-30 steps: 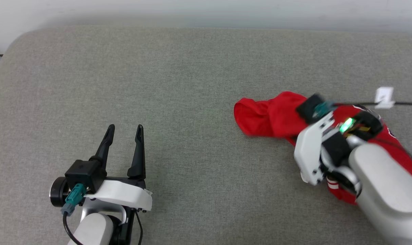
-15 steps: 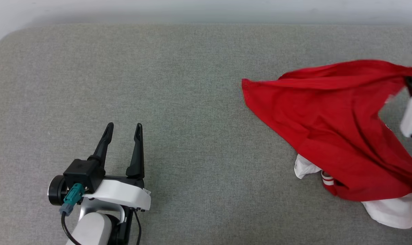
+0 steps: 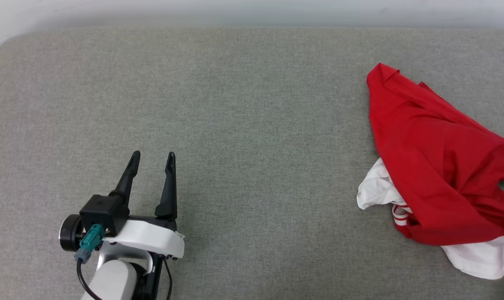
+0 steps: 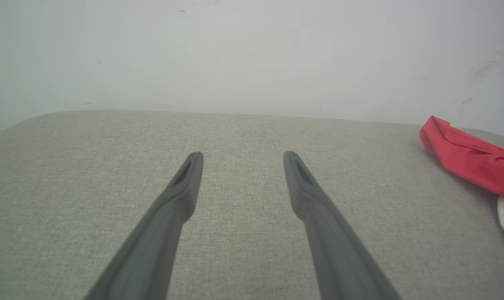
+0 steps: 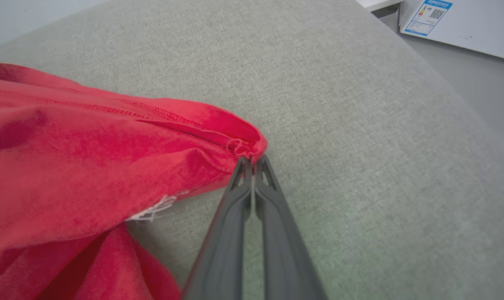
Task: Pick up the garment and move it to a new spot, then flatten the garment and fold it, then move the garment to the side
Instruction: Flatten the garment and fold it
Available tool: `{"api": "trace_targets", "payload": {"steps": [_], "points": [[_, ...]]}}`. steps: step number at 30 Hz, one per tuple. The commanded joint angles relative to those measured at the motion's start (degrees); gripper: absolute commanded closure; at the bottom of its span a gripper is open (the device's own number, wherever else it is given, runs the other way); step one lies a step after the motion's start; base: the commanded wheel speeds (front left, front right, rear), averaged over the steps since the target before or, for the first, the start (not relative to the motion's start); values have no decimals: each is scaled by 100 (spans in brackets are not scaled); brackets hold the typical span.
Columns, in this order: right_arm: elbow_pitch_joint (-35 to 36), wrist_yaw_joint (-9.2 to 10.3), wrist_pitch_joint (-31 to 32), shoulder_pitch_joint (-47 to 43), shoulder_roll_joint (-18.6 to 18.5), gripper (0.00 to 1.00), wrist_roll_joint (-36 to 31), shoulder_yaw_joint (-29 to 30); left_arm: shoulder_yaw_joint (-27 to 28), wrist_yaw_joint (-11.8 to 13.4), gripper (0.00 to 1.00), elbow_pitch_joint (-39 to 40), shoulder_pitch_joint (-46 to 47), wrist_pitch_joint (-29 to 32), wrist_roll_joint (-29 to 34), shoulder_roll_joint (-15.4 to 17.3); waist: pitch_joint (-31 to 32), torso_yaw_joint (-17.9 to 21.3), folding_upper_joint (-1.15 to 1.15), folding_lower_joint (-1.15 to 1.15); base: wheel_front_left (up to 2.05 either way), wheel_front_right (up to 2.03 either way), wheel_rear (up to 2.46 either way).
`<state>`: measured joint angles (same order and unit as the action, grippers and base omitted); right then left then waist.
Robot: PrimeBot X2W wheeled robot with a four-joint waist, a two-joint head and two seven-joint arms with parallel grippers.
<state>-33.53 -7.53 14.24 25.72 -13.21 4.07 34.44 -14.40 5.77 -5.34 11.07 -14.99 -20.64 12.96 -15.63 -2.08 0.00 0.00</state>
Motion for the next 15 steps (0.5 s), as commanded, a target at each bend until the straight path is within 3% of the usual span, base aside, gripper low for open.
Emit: {"api": "trace_targets", "payload": {"steps": [1,2,3,9,15], "points": [[20,8,-196,-43,53,78,-82,80,20,4,0,-31,-24,-28,22,34,51,36,0,0,0,0,0],[19,8,-331,-39,149,11,-99,114,13,10,0,-43,-51,-28,26,36,87,60,0,0,0,0,0],[20,8,-471,-41,240,0,-136,84,8,28,0,-57,-80,-27,42,51,127,88,0,0,0,0,0],[340,8,-1452,-151,514,0,-265,-239,-26,54,0,-81,-191,57,43,118,410,191,0,0,0,0,0],[952,7,-2105,-545,706,0,-240,-946,-31,115,0,-61,-371,140,-3,177,721,285,0,0,0,0,0]]}}
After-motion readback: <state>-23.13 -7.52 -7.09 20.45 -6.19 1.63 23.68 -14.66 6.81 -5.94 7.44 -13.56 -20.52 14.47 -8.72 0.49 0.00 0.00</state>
